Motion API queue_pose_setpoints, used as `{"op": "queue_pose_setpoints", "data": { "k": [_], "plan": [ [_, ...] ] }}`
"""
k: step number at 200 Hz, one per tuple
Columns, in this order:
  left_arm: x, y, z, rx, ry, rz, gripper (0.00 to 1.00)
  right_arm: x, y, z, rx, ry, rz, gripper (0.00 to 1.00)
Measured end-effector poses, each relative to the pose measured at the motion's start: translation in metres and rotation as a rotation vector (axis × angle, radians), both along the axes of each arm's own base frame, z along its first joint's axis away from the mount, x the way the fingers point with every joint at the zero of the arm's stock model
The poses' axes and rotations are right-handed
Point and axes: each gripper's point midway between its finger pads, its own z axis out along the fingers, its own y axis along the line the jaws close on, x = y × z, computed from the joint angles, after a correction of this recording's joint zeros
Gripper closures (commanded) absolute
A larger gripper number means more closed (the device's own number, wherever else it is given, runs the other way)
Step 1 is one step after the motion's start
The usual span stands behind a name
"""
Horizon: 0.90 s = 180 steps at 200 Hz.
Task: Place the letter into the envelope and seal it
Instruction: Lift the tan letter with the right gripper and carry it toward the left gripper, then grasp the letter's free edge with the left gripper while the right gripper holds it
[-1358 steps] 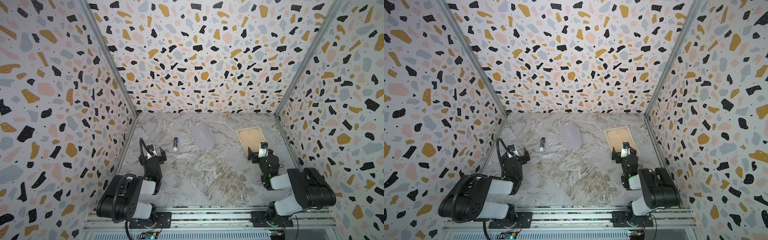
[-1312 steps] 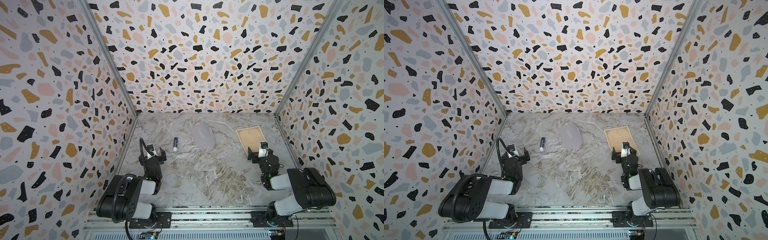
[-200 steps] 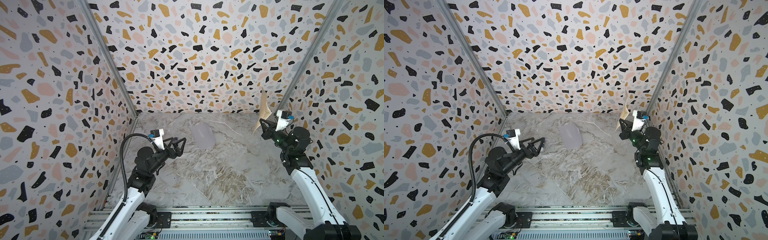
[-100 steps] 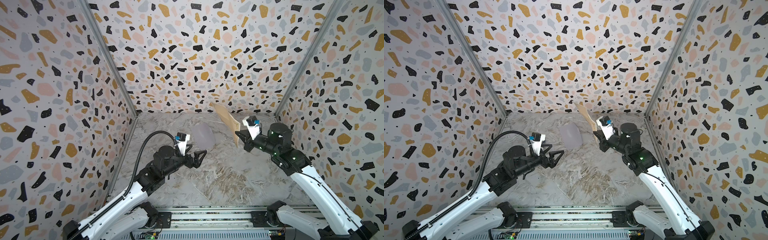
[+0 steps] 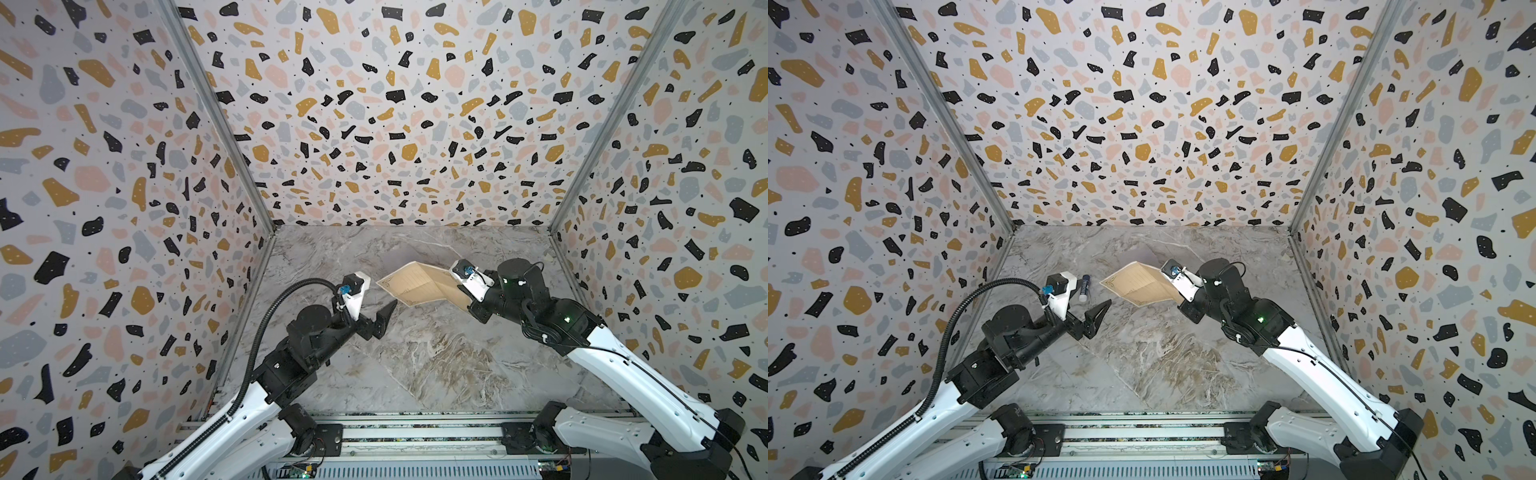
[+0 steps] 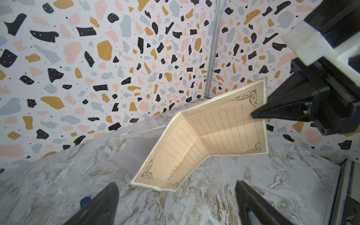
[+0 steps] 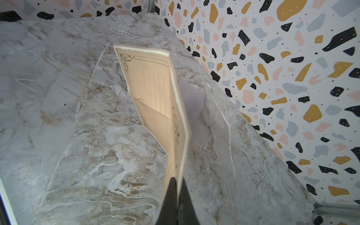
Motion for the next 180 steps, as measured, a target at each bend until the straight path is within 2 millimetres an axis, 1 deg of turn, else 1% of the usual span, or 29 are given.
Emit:
{"op": "queue_pose_setpoints", "data": {
  "k": [23,42,66,107,121,133,158,180],
  "plan": [
    [0.0,-0.003,-0.009,0.053,-0.028,-0.018,0.06,-0.008,0.003,0.004,-0.026,-0.037,0.025,1.0],
    [0.002,-0.004,-0.01,0.087,-0.055,-0.022,0.05,-0.016,0.005,0.009,-0.042,-0.072,0.052,1.0],
    [0.01,-0.011,-0.014,0.138,-0.062,-0.026,0.05,-0.026,0.006,0.014,-0.059,-0.115,0.079,1.0],
    [0.02,-0.025,-0.025,0.194,-0.04,-0.058,0.15,-0.032,0.007,0.01,-0.102,-0.142,0.096,1.0],
    [0.021,-0.027,-0.03,0.203,-0.028,-0.067,0.22,-0.033,0.007,0.007,-0.114,-0.145,0.1,1.0],
    [0.021,-0.029,-0.031,0.203,-0.027,-0.077,0.28,-0.034,0.007,0.006,-0.118,-0.147,0.102,1.0],
    [0.019,-0.031,-0.029,0.195,-0.033,-0.089,0.34,-0.036,0.007,0.008,-0.116,-0.154,0.105,1.0],
    [0.019,-0.035,-0.028,0.188,-0.036,-0.104,0.41,-0.038,0.008,0.01,-0.112,-0.16,0.11,1.0]
  ]
}}
